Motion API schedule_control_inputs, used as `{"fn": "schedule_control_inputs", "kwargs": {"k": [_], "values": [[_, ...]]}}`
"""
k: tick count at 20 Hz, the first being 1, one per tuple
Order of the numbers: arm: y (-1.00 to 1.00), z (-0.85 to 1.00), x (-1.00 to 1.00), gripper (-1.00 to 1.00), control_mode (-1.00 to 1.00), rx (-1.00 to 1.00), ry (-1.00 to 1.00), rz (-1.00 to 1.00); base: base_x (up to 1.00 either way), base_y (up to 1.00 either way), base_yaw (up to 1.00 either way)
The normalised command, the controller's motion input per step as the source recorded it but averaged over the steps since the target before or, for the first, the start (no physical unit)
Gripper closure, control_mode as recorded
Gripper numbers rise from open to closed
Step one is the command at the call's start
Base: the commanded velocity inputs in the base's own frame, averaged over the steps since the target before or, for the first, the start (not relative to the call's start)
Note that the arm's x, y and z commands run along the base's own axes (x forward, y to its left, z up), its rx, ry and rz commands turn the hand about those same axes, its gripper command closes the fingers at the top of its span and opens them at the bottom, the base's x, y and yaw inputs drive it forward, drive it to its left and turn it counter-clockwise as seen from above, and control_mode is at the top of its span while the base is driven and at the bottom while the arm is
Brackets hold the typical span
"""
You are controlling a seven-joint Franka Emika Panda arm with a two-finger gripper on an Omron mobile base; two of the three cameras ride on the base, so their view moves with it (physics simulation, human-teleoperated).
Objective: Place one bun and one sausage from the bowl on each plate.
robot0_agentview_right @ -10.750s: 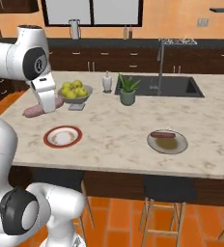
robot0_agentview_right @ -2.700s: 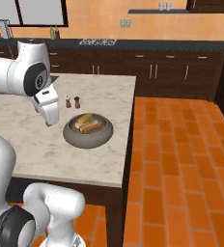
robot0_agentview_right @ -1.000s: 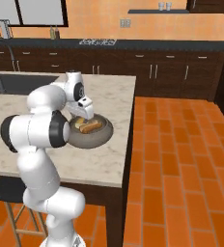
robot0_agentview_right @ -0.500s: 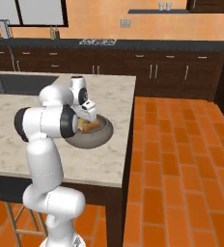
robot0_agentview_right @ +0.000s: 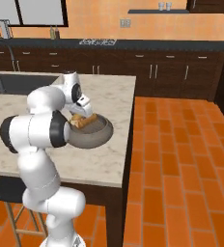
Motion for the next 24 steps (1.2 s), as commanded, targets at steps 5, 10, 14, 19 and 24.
{"fn": "schedule_control_inputs", "kwargs": {"k": [5, 10, 14, 19, 24], "values": [[-0.02, 0.78, -0.9, 1.0, -1.0, 0.04, -0.34, 0.0, 0.0, 0.0, 0.0], [-0.01, 0.59, -0.26, 1.0, -1.0, 0.08, -0.17, 0.01, 0.0, 0.0, 0.0], [0.0, 0.31, 0.75, 1.0, -1.0, 0.12, 0.0, 0.0, 0.0, 0.0, 0.0], [0.0, 0.09, 0.83, 1.0, -1.0, 0.18, 0.13, 0.01, 0.0, 0.0, 0.0], [0.0, 0.0, 0.0, 1.0, -1.0, 0.07, 0.04, 0.01, 0.0, 0.0, 0.0]]}}
